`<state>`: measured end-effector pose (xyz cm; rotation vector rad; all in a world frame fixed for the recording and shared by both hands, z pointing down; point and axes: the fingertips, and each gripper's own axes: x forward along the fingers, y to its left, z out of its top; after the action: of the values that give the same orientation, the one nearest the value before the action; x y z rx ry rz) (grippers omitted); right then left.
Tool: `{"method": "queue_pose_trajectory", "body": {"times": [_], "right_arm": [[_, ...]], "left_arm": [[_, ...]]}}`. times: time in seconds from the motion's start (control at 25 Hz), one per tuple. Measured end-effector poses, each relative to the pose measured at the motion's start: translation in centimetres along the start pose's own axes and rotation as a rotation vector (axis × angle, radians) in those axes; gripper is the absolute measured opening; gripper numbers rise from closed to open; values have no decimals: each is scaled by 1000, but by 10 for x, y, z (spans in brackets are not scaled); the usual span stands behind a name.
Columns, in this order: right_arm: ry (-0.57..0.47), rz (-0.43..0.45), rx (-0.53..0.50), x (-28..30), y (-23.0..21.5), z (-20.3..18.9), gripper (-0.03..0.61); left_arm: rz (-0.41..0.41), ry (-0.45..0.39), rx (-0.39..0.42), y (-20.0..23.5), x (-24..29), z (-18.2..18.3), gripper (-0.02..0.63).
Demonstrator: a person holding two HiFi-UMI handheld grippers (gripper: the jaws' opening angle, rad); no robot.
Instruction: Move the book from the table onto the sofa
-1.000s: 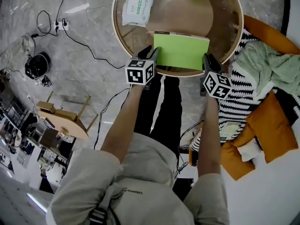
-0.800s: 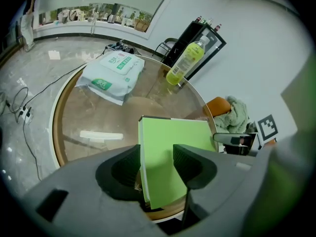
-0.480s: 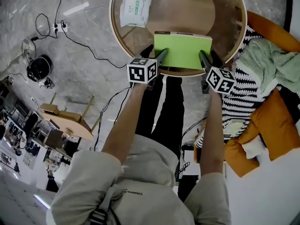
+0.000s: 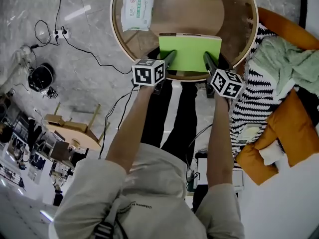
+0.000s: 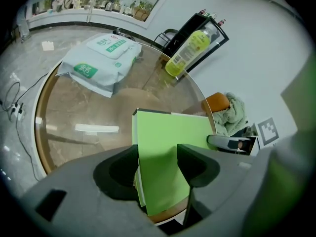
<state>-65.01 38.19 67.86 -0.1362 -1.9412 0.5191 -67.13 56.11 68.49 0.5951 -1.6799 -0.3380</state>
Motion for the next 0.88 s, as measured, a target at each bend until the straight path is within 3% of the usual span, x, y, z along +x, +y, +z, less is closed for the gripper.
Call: {"method": "queue_pose_trajectory", "body": {"times": [0.4,0.64,0.88], "right_arm": [[-60,-35,-64,-22,3,16,222],[-184,-70,-12,-71,9,37,222],[-323,-138,25,-132,3,61,222]], "left_arm": [[52,1,94,-16,-12,7,236],[47,-49,207,-55,-40,39,235],[-14,-90,317,-111,-57,73,235]]}}
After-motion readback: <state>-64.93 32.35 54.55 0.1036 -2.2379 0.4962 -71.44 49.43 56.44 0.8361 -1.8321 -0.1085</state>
